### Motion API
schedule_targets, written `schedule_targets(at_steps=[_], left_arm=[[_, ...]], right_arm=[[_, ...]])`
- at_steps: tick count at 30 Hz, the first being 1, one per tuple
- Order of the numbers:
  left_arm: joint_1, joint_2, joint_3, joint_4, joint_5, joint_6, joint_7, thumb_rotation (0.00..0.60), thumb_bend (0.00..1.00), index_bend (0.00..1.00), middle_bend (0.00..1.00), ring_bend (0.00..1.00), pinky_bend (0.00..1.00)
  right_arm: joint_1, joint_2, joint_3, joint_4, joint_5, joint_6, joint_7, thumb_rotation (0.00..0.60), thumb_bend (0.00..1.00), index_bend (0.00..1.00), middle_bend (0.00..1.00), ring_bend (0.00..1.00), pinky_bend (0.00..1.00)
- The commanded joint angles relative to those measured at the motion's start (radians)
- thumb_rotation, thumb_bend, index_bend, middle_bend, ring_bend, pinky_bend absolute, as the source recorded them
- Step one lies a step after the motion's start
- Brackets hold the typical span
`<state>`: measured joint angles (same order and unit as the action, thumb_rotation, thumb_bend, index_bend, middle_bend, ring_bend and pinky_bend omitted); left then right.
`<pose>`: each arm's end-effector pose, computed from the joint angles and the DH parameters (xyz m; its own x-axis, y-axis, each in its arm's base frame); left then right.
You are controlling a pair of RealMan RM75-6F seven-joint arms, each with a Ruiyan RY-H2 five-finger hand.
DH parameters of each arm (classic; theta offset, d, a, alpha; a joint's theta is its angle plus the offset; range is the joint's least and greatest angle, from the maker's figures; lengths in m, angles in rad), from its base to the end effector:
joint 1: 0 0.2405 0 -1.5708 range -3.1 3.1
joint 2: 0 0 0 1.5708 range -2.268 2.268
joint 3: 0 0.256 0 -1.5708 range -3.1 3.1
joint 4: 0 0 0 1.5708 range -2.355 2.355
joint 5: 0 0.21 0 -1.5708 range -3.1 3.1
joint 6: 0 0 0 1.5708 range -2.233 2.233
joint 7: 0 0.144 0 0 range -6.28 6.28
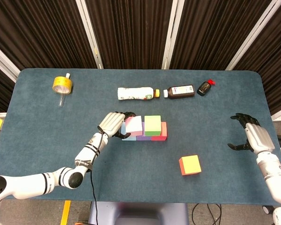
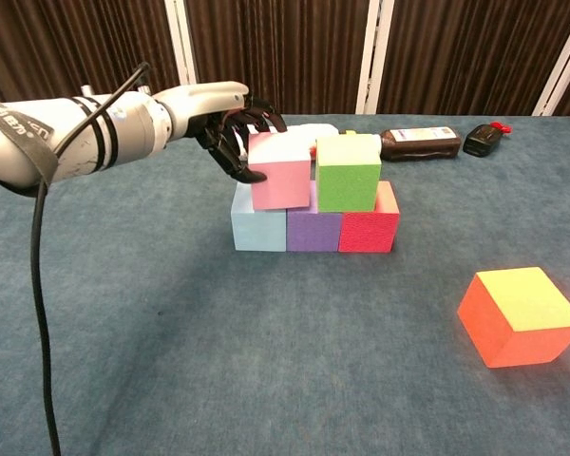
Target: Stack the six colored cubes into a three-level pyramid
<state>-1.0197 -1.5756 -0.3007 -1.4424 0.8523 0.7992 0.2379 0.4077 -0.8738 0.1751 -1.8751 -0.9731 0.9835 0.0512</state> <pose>-0.0508 0.3935 -0.0240 0.2633 0.3749 0.8889 0.9143 -0.3908 -0.1060 -0.2672 -0.2780 0.1796 0.1498 -0.2647 0.9526 -0.9682 0.1561 0.1956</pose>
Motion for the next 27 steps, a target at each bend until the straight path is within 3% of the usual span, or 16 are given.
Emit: schedule_targets(at_steps=[1,27], left_arm=[[-0.003,-0.003,0.003,0.003,0.005,0.000,-0.002,0.600,0.34,0.30,0.42,0.38,0.29],[-0.026,-0.027,0.016,0.035,0.004,0.000,-0.008,0.600,0.34,0.29,0.40,0.35,0.28]], right_arm=[[0.000,-0.002,0.000,0.003,0.000,-0.001,0.001,0.600,0.26,0.29,0.19,0.07,0.16],[-0.002,-0.005,0.006,0.021,0.016,-0.012,0.014,0.600,0.26,0.28,0.19,0.07,0.16]])
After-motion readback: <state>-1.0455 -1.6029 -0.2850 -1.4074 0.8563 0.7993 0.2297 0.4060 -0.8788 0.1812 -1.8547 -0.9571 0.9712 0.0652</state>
